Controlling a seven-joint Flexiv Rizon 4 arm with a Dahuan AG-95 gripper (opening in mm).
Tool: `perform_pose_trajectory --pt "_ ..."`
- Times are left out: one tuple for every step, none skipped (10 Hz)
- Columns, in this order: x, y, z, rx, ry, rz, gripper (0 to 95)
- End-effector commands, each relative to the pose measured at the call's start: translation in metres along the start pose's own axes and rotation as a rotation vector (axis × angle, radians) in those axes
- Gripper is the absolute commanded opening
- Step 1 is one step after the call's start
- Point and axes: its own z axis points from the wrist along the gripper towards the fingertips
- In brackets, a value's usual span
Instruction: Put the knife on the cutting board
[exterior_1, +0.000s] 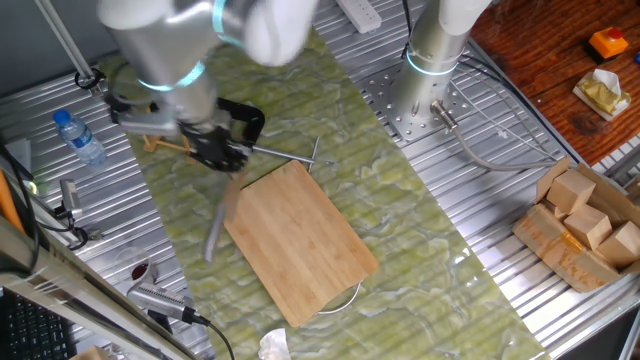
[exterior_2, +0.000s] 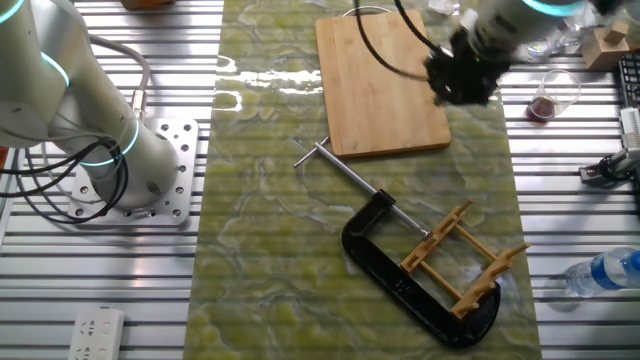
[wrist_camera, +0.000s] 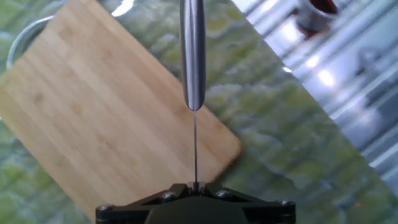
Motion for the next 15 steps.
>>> perform_pose_trajectory --pt "-0.018 0.041 0.006 -0.08 -0.056 0.29 0.0" --pt "-0.025 0.055 0.012 -0.1 -0.072 0.347 0.0" --pt "-0.03 0.063 0.019 -0.12 -0.094 0.387 0.0" --pt "-0.034 0.071 0.025 -0.15 -0.113 0.437 0.0" --pt "-0.037 0.075 0.028 -0.161 -0.119 0.46 0.0" --pt "-0.039 0.078 0.031 -0.164 -0.117 0.466 0.0" --pt "-0.041 0.081 0.032 -0.166 -0.118 0.468 0.0" --pt "-0.043 0.083 0.034 -0.172 -0.12 0.468 0.0" --pt "-0.043 0.082 0.036 -0.177 -0.124 0.465 0.0" --pt "-0.043 0.082 0.038 -0.177 -0.123 0.461 0.0" --pt "-0.044 0.081 0.04 -0.174 -0.121 0.459 0.0" --pt "-0.044 0.08 0.046 -0.173 -0.125 0.455 0.0" --pt "-0.045 0.079 0.049 -0.175 -0.129 0.453 0.0" --pt "-0.045 0.077 0.055 -0.186 -0.144 0.463 0.0" --pt "-0.046 0.076 0.058 -0.196 -0.156 0.467 0.0"
